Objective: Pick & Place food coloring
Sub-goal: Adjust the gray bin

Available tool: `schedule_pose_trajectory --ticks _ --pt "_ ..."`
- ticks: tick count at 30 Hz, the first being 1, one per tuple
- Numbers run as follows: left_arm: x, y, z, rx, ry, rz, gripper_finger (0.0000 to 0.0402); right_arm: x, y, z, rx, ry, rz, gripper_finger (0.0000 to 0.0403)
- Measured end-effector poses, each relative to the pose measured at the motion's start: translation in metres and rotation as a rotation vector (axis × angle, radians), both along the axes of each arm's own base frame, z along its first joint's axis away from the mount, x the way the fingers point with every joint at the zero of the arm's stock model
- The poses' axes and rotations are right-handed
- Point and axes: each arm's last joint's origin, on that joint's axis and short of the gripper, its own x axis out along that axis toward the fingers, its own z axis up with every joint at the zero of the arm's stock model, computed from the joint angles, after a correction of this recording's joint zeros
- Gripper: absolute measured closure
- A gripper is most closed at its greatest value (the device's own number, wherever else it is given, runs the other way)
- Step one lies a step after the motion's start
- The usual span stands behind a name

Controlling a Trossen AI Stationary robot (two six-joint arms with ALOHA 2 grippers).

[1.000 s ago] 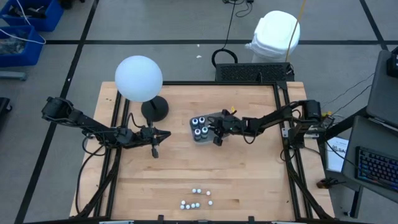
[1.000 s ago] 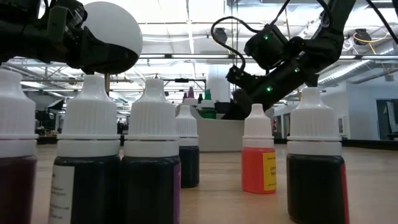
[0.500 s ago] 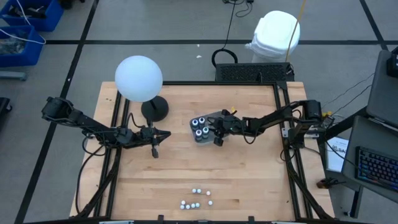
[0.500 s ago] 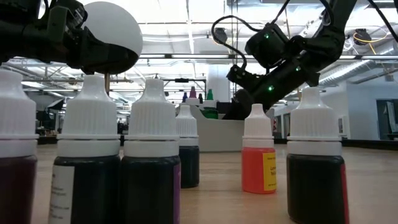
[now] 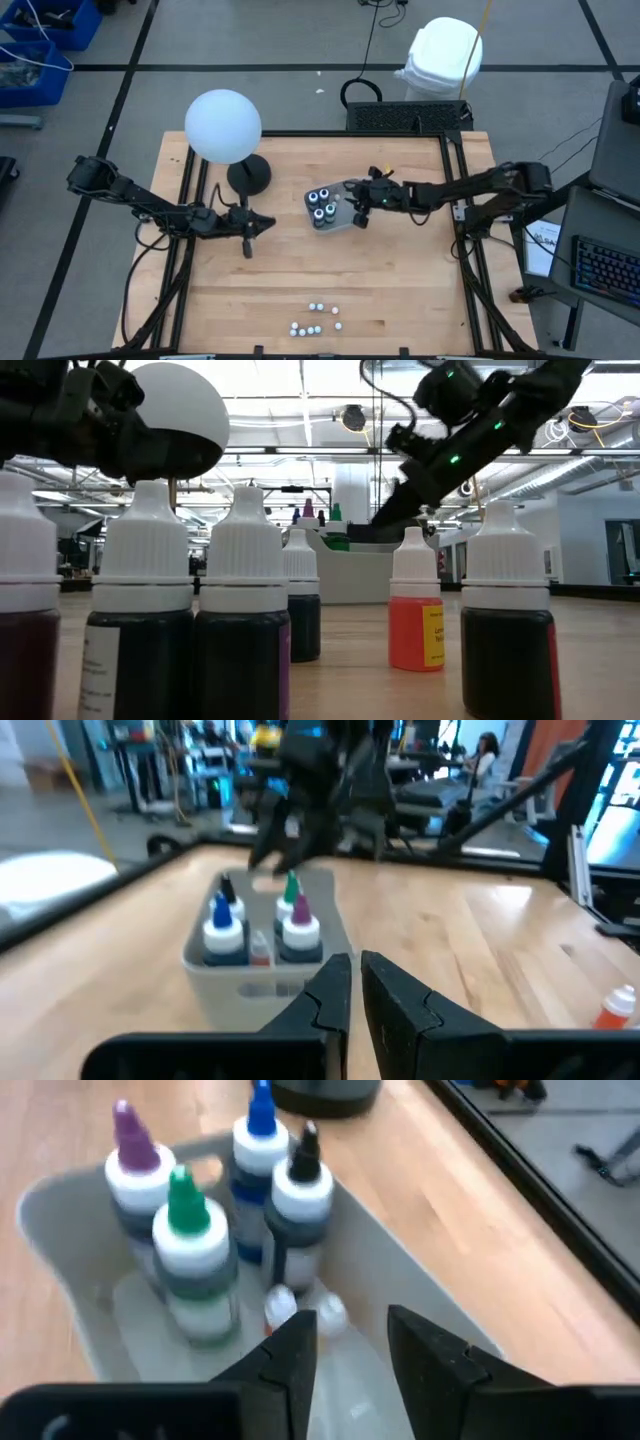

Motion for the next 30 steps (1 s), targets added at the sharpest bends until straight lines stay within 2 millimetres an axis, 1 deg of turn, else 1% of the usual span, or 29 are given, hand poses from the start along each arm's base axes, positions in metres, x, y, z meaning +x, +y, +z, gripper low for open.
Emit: schedule_pose_trajectory --ticks 4,6,8,10,13,17,20,23,27,30 --pt "0.002 -0.001 -0.010 -0.054 0.066 0.008 0.0369 -0.018 0.010 0.018 -0.036 0.046 -0.018 0.0320" --pt "0.005 -0.002 -0.017 -0.072 0.100 0.013 0.0384 -0.027 0.015 0.025 -0.062 0.065 -0.031 0.0344" --pt "0.014 -0.004 -0.022 -0.076 0.144 0.019 0.0396 -0.036 0.021 0.028 -0.082 0.106 -0.049 0.0374" --pt "0.027 -0.008 -0.025 -0.063 0.180 0.020 0.0395 -0.043 0.025 0.028 -0.097 0.148 -0.078 0.0395" --pt "0.051 -0.015 -0.029 -0.021 0.234 0.015 0.0397 -0.054 0.028 0.019 -0.115 0.196 -0.155 0.0394" --pt "0.077 -0.017 -0.036 -0.001 0.328 0.041 0.0394 -0.068 0.028 -0.006 -0.117 0.233 -0.229 0.0401" --pt "0.086 -0.014 -0.041 -0.051 0.404 0.093 0.0397 -0.078 0.028 -0.025 -0.093 0.227 -0.259 0.0400" --pt "0.093 -0.009 -0.045 -0.111 0.427 0.193 0.0397 -0.087 0.025 -0.041 -0.089 0.195 -0.267 0.0402" --pt "0.099 0.000 -0.049 -0.173 0.420 0.266 0.0395 -0.091 0.018 -0.049 -0.090 0.106 -0.220 0.0402" --pt "0.100 0.004 -0.052 -0.218 0.416 0.306 0.0398 -0.088 0.014 -0.049 -0.044 0.052 -0.128 0.0402"
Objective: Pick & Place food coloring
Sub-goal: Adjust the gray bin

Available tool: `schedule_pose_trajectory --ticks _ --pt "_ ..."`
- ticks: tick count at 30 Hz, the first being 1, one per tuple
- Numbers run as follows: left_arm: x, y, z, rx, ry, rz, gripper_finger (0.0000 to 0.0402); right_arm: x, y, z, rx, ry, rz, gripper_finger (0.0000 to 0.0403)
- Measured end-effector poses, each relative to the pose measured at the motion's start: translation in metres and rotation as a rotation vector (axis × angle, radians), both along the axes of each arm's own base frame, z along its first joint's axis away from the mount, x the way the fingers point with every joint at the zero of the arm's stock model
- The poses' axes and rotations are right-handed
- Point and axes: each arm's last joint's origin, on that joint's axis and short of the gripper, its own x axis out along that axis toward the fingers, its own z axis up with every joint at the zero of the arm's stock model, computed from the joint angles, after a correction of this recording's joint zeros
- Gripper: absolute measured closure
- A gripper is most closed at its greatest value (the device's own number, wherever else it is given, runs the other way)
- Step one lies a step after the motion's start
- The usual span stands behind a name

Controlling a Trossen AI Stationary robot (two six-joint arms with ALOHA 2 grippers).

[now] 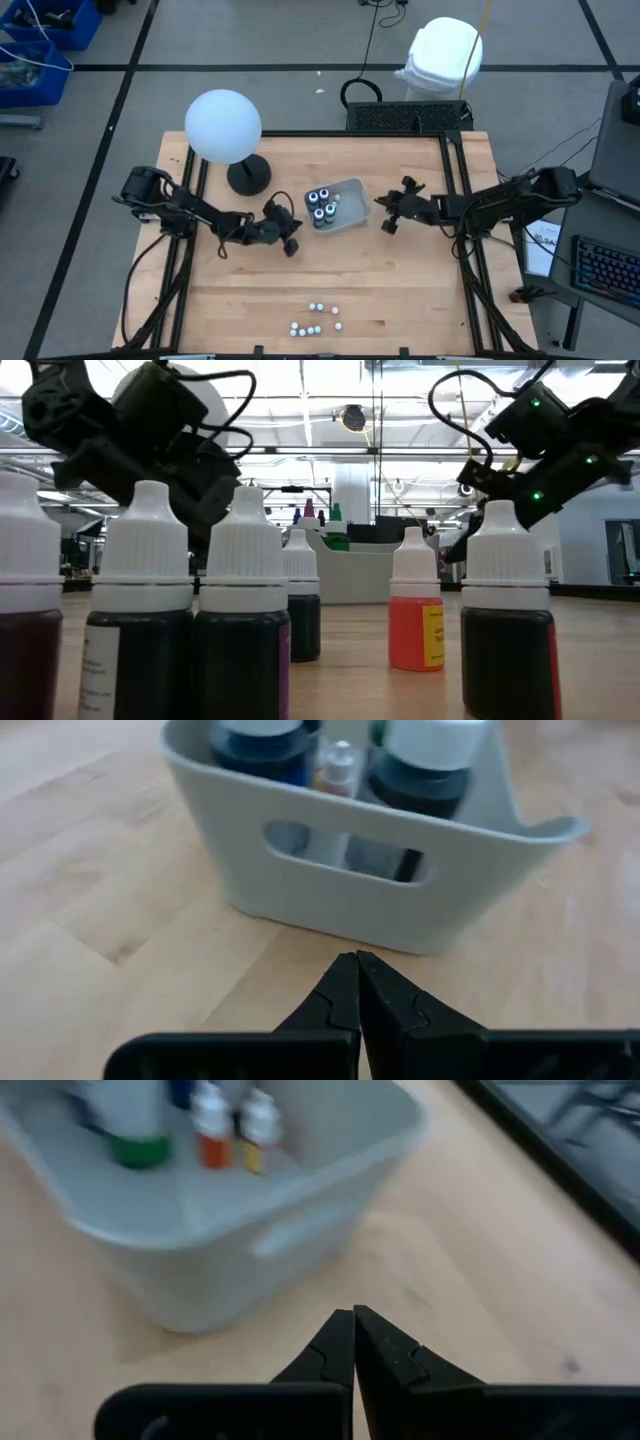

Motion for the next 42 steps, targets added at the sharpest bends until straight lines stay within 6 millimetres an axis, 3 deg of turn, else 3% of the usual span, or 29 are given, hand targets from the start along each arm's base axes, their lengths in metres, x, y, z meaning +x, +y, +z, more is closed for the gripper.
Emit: schedule_pose_trajectory --ticks 16,30,42 --pt "0.001 0.007 -0.001 -0.018 -0.016 0.067 0.0397 0.010 0.001 0.000 0.126 -0.092 0.182 0.0403" --pt "0.003 0.026 -0.001 -0.012 -0.014 0.101 0.0398 0.021 0.013 -0.019 0.173 -0.090 0.207 0.0403" --pt "0.004 0.029 0.001 0.009 -0.021 0.086 0.0393 0.027 0.018 -0.025 0.193 -0.112 0.228 0.0403"
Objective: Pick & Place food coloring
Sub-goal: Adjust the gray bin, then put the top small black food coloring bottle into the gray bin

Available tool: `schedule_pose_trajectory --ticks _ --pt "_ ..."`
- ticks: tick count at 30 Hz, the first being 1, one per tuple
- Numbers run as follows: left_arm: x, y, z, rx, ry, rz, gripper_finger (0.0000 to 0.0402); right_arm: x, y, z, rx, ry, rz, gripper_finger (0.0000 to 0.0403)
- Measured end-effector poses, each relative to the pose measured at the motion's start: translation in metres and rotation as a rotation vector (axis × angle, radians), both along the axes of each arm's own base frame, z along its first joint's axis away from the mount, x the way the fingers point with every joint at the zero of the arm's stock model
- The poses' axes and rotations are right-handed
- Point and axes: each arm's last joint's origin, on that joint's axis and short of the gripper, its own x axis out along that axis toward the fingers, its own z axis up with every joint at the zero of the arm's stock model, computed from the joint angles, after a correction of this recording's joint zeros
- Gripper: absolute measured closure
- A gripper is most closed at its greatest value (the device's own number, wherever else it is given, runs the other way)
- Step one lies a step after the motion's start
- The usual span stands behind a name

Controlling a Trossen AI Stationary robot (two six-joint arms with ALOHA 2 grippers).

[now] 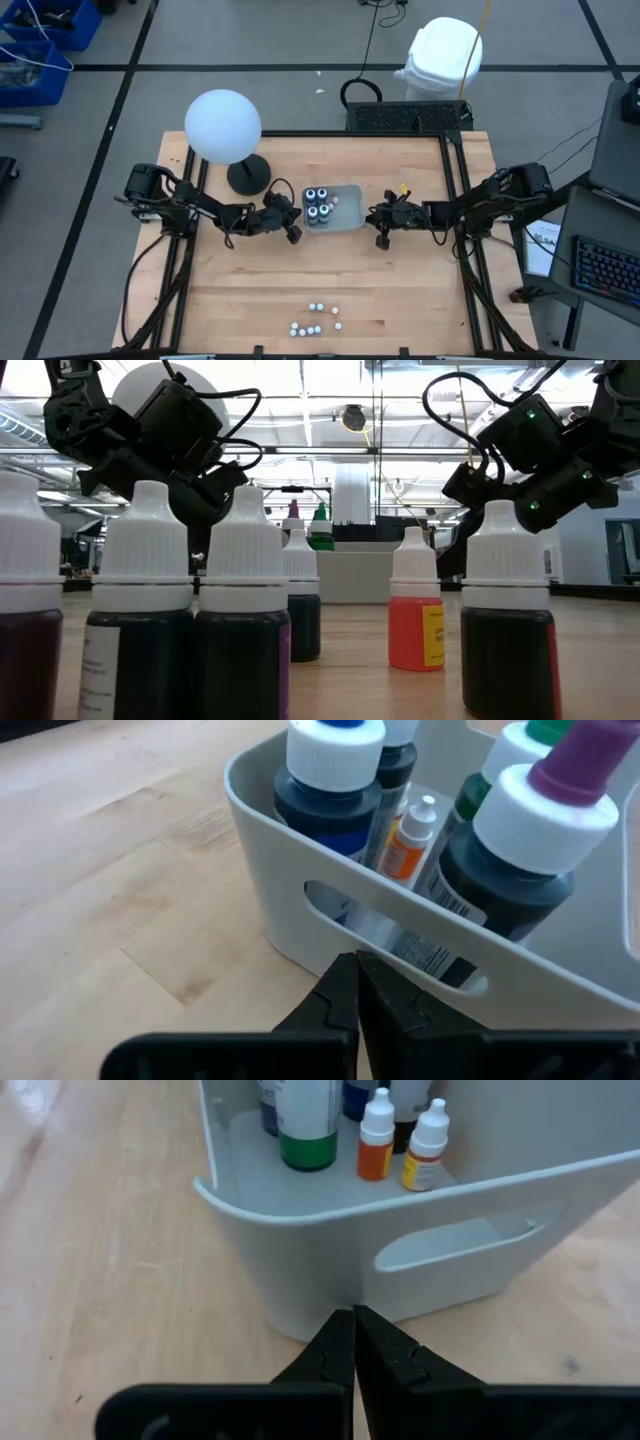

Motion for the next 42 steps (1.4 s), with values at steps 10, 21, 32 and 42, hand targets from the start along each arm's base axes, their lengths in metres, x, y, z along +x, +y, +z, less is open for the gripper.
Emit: schedule_pose_trajectory --ticks 10,21,32,42 --pt "0.000 0.000 0.000 0.001 0.005 0.000 0.0394 0.000 0.001 0.000 0.005 0.002 0.044 0.0403" --pt "-0.002 -0.008 -0.002 0.054 0.050 -0.055 0.0397 -0.002 0.001 0.010 -0.008 -0.018 0.050 0.0403" --pt "-0.014 -0.027 0.015 0.135 0.076 -0.058 0.0396 -0.031 0.013 0.042 -0.081 0.015 0.017 0.0403" --pt "-0.038 -0.077 0.059 0.279 -0.031 -0.267 0.0393 -0.045 0.044 0.074 -0.085 -0.179 0.312 0.0403"
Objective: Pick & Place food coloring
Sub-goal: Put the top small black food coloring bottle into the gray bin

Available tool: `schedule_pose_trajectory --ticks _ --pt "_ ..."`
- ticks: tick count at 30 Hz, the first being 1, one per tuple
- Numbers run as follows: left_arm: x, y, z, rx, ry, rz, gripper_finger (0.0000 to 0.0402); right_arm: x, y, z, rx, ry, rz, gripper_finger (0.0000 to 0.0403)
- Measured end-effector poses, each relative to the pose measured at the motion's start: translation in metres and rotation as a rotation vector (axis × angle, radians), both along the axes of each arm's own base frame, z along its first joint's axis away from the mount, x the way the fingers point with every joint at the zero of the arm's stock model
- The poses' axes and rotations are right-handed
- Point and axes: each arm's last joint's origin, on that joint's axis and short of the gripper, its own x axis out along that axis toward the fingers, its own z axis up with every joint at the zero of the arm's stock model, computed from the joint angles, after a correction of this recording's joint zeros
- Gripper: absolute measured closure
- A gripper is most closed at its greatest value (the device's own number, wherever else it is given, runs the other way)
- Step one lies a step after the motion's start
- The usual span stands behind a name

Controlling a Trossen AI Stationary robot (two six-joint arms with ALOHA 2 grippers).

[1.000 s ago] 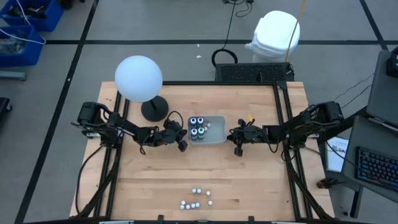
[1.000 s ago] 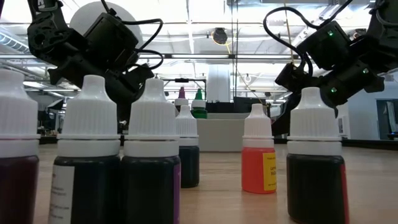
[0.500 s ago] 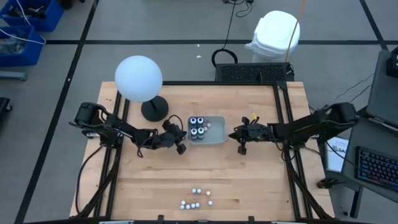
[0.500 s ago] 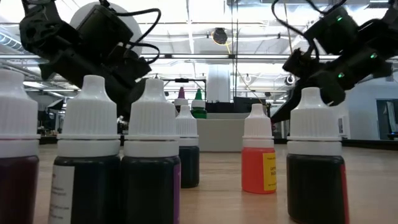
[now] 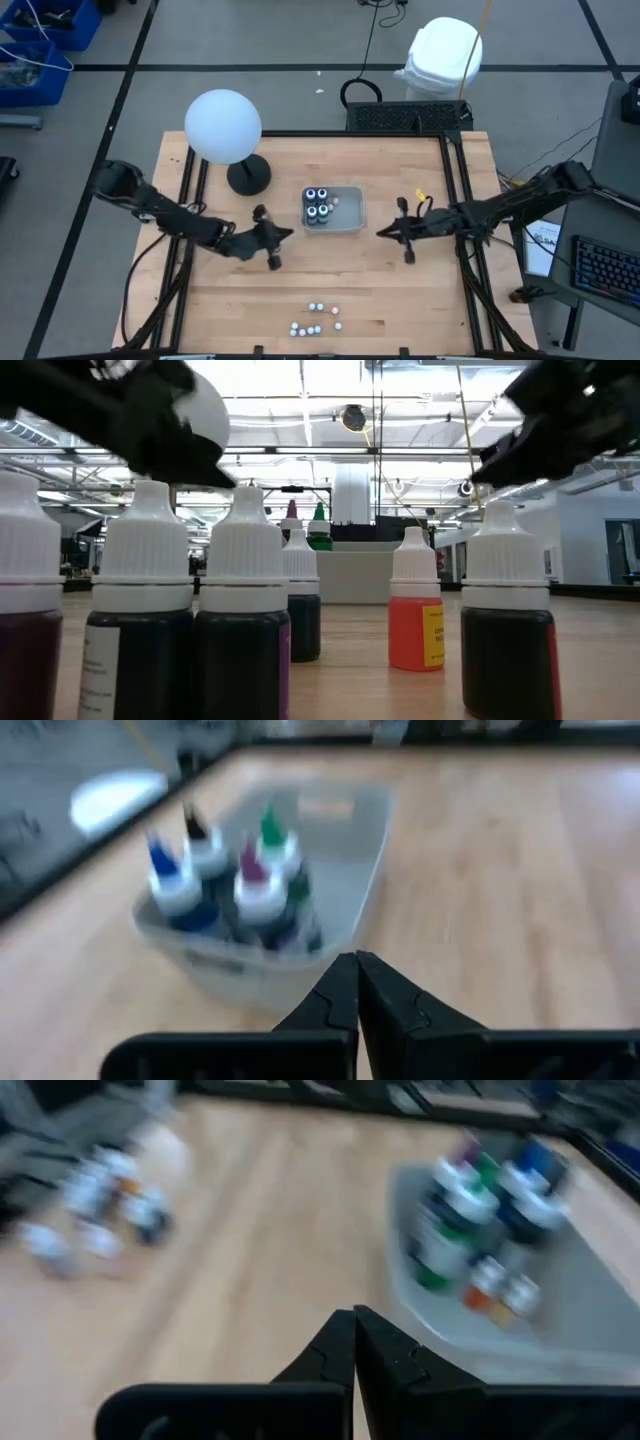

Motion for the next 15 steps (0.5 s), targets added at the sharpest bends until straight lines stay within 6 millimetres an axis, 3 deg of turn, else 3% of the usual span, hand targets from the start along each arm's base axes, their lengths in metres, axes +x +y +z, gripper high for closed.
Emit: schedule_pose_trajectory --ticks 4,8,15 --pt "-0.009 -0.015 0.015 0.063 -0.075 -0.033 0.0397 -0.003 0.010 0.006 -0.001 -0.052 0.116 0.0403" --pt "-0.012 -0.027 0.018 0.141 -0.077 -0.127 0.0393 -0.004 0.015 0.008 -0.011 -0.068 0.152 0.0403" --pt "-0.012 -0.029 0.020 0.166 -0.086 -0.164 0.0395 0.001 0.031 0.023 0.057 -0.274 0.216 0.0403"
